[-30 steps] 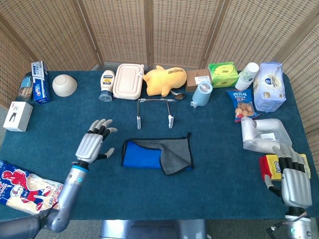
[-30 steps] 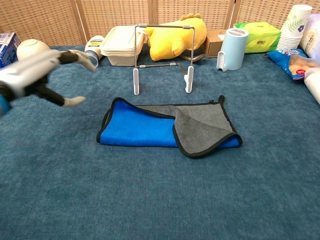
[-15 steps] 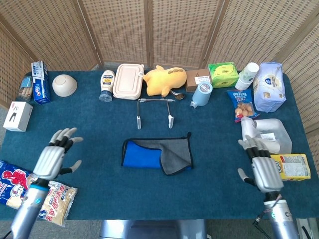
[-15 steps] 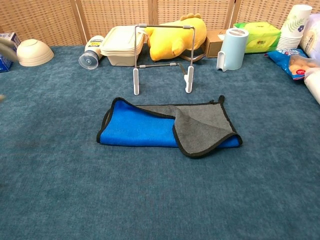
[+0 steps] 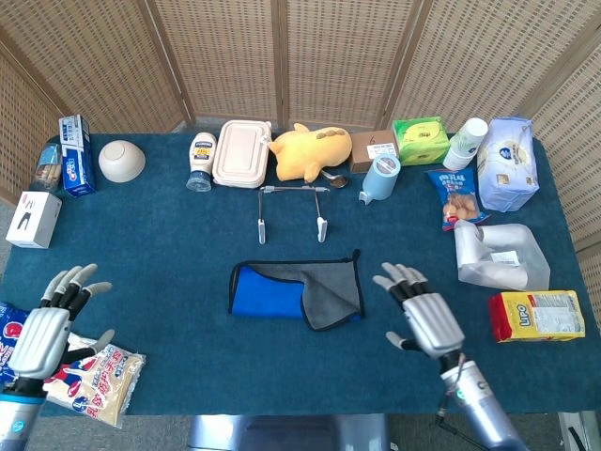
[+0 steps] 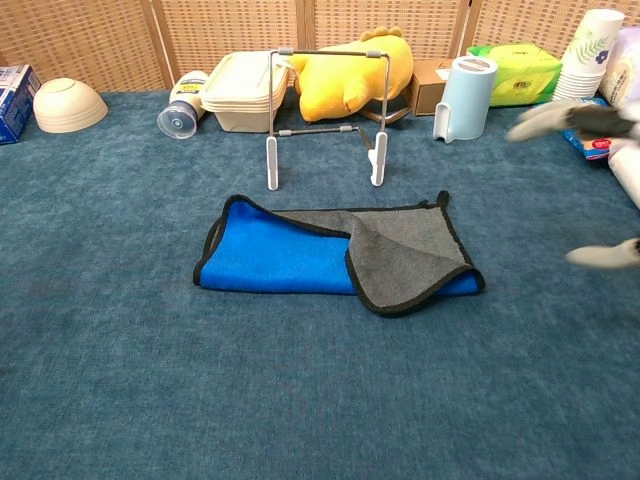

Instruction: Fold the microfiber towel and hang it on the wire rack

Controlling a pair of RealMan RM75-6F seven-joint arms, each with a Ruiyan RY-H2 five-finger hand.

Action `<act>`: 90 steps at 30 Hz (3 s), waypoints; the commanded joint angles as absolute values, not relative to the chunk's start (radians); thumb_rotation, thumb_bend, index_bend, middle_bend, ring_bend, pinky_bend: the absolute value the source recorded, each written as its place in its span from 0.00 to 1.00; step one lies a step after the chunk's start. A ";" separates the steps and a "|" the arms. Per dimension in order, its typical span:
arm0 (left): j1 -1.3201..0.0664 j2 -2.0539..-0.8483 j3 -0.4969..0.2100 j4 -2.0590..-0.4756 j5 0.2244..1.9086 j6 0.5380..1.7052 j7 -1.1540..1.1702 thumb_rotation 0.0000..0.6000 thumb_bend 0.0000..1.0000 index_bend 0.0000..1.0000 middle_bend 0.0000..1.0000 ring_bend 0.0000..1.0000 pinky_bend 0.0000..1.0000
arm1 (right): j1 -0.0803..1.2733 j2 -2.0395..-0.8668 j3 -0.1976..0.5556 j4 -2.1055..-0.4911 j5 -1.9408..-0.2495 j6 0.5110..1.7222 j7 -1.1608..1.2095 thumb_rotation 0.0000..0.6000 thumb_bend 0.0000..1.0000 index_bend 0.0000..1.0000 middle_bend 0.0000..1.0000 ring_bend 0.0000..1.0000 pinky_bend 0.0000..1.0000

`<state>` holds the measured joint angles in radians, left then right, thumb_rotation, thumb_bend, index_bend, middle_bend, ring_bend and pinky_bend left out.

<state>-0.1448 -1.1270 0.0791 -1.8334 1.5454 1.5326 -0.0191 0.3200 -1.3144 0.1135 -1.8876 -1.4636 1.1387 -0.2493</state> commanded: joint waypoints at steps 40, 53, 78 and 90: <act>-0.114 -1.104 0.039 -1.854 1.598 1.509 -0.099 1.00 0.34 0.23 0.09 0.00 0.00 | 0.519 -1.700 0.056 -1.378 -1.601 1.122 -0.299 1.00 0.18 0.09 0.03 0.00 0.00; -0.109 -1.109 0.030 -1.850 1.592 1.503 -0.114 1.00 0.34 0.23 0.09 0.00 0.00 | 0.561 -1.764 0.063 -1.282 -1.620 1.130 -0.264 1.00 0.18 0.09 0.03 0.00 0.00; -0.086 -1.104 0.021 -1.835 1.581 1.511 -0.141 1.00 0.34 0.23 0.09 0.00 0.00 | 0.589 -1.851 0.081 -1.214 -1.599 1.166 -0.201 1.00 0.44 0.39 0.05 0.00 0.00; -0.081 -1.103 0.020 -1.841 1.585 1.511 -0.142 1.00 0.34 0.23 0.08 0.00 0.00 | 0.577 -1.847 0.073 -1.208 -1.592 1.189 -0.158 1.00 0.45 0.55 0.09 0.00 0.00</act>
